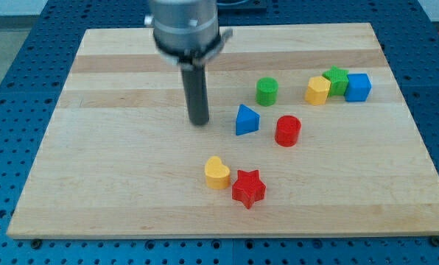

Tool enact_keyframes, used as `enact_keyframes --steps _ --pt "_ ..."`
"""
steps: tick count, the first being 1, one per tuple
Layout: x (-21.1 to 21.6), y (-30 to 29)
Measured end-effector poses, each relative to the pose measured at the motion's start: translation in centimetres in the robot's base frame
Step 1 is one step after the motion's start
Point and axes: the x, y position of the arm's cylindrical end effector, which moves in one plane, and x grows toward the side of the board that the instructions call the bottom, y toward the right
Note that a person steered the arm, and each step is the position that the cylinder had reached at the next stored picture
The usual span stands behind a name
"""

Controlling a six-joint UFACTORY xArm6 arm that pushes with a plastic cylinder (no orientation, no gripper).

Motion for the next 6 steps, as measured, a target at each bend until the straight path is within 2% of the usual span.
enact_keyframes --steps 1,2,3,6 --pt "-9.4 3.5" --pt "-11.8 13.7" --pt "-11.7 18.8" --pt "-10.3 15.3"
